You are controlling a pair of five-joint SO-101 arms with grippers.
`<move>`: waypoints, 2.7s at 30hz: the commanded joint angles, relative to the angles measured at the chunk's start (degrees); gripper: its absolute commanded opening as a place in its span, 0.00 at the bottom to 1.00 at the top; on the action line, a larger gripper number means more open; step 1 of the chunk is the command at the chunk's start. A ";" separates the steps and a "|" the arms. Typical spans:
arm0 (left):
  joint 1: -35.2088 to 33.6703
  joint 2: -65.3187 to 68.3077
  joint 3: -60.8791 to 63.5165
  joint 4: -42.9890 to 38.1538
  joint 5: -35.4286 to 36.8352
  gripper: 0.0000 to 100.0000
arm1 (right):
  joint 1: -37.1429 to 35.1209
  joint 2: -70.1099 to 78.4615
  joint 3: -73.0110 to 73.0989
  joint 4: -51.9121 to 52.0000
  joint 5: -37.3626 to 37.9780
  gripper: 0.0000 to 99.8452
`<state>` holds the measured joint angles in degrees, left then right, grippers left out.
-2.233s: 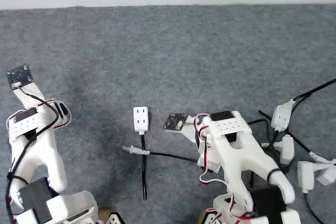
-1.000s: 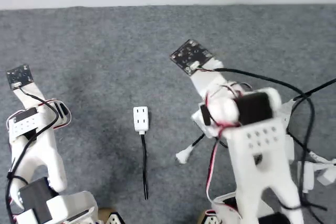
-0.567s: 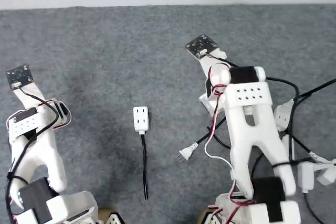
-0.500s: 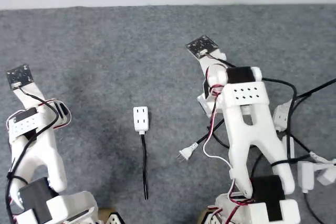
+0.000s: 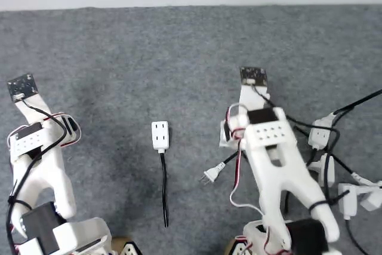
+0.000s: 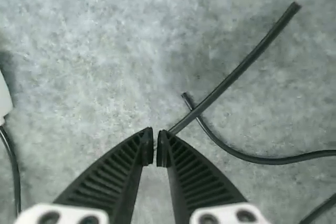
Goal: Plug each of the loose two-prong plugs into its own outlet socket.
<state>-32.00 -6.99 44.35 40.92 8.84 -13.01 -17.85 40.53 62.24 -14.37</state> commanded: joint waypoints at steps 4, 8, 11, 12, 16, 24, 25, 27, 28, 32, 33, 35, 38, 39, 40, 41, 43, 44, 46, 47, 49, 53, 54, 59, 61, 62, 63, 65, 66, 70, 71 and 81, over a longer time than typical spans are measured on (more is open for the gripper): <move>0.09 -0.26 -0.92 -0.97 -0.79 0.19 | -1.89 -2.77 6.42 -8.84 -7.47 0.09; 0.09 -0.26 -0.92 -0.97 -0.79 0.19 | -4.35 -2.77 6.77 -8.84 -9.76 0.18; 0.09 -0.26 -0.92 -0.97 -0.79 0.19 | -6.20 -2.77 6.77 -8.84 -9.76 0.18; 0.09 -0.26 -0.92 -0.97 -0.79 0.19 | -6.81 -2.77 6.77 -8.84 -9.76 0.18; 0.09 -0.26 -0.92 -0.97 -0.79 0.19 | -7.43 -1.71 6.51 -8.84 -11.60 0.16; 0.18 -0.18 -0.92 -1.05 -0.79 0.19 | -6.64 18.15 -4.40 -3.38 -11.96 0.16; 0.53 -0.18 -0.92 -1.05 -0.79 0.19 | -6.37 20.97 -7.12 -0.92 -12.13 0.16; 0.70 -0.18 -0.92 -1.05 -0.88 0.19 | -6.02 24.84 -10.90 2.15 -12.31 0.15; 0.70 -0.18 -0.92 -1.05 -0.88 0.19 | -5.93 25.71 -11.69 2.77 -12.31 0.15; 0.70 -0.18 -0.92 -1.05 -0.88 0.19 | -5.85 24.22 -11.34 2.24 -11.96 0.09; 0.70 -0.18 -0.92 -0.97 -0.88 0.19 | -5.85 23.43 -11.25 1.80 -10.99 0.05; 0.62 -0.18 -0.92 -0.97 -0.88 0.19 | -5.76 21.49 -10.20 1.45 -6.86 0.01; 0.62 -0.18 -0.57 -1.05 -0.88 0.19 | -5.41 17.45 -8.35 1.71 -5.36 0.01; 0.62 -0.18 -0.57 -1.05 -0.88 0.19 | -4.70 15.87 -7.82 1.80 -5.27 0.01; 0.62 -0.18 -0.57 -1.05 -0.88 0.19 | -4.00 14.20 -7.38 1.89 -4.84 0.01; 0.62 -0.18 -0.57 -1.05 -0.88 0.19 | -3.74 12.53 -6.86 2.42 -2.99 0.01; 0.70 -0.18 -0.57 -1.05 -0.88 0.19 | -3.82 9.54 -6.15 4.00 1.67 0.01; 0.70 -0.18 -0.57 -1.05 -0.88 0.19 | -3.65 8.31 -5.89 4.26 2.20 0.01; 0.70 -0.18 -0.57 -1.05 -0.88 0.19 | -3.47 6.73 -5.80 4.62 3.60 0.01; 0.70 -0.18 -0.48 -1.05 -0.88 0.19 | -3.47 6.29 -5.71 4.70 5.45 0.01; 0.70 -0.18 -0.48 -1.05 -0.88 0.19 | -4.00 6.55 -5.80 4.26 10.20 0.01; 0.70 -0.18 -0.48 -1.05 -0.88 0.19 | -4.00 10.07 -6.07 2.15 16.62 0.01; 0.70 -0.18 -0.48 -1.05 -0.88 0.19 | -4.00 11.65 -6.07 1.54 17.58 0.01; 0.70 -0.18 -0.40 -1.05 -0.88 0.19 | -3.91 20.26 -10.37 1.36 21.01 0.01; 0.70 -0.18 -0.40 -1.05 -0.88 0.19 | -3.91 22.99 -13.27 2.68 20.92 0.01; 0.70 -0.18 -0.40 -1.05 -0.88 0.19 | -3.91 24.04 -14.86 3.91 20.92 0.01; 0.70 -0.18 -0.40 -1.05 -0.88 0.19 | -3.91 24.92 -16.26 5.32 20.92 0.02; 0.70 -0.18 -0.40 -1.05 -0.88 0.19 | -3.91 25.98 -18.46 7.78 20.92 0.07; 0.70 -0.18 -0.40 -1.05 -0.88 0.19 | -3.91 26.07 -18.99 8.48 20.92 0.10; 0.70 -0.26 -0.40 -1.05 -0.88 0.19 | -4.09 25.36 -19.08 10.07 20.92 0.12; 0.70 -0.26 -0.40 -1.05 -0.88 0.19 | -4.26 24.75 -18.90 10.59 20.92 0.11; 0.70 -0.26 -0.40 -1.05 -0.88 0.19 | -6.02 13.67 -4.31 7.60 20.92 0.13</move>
<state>-31.82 -6.99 44.35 40.92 8.48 -17.67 0.62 32.09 72.26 5.76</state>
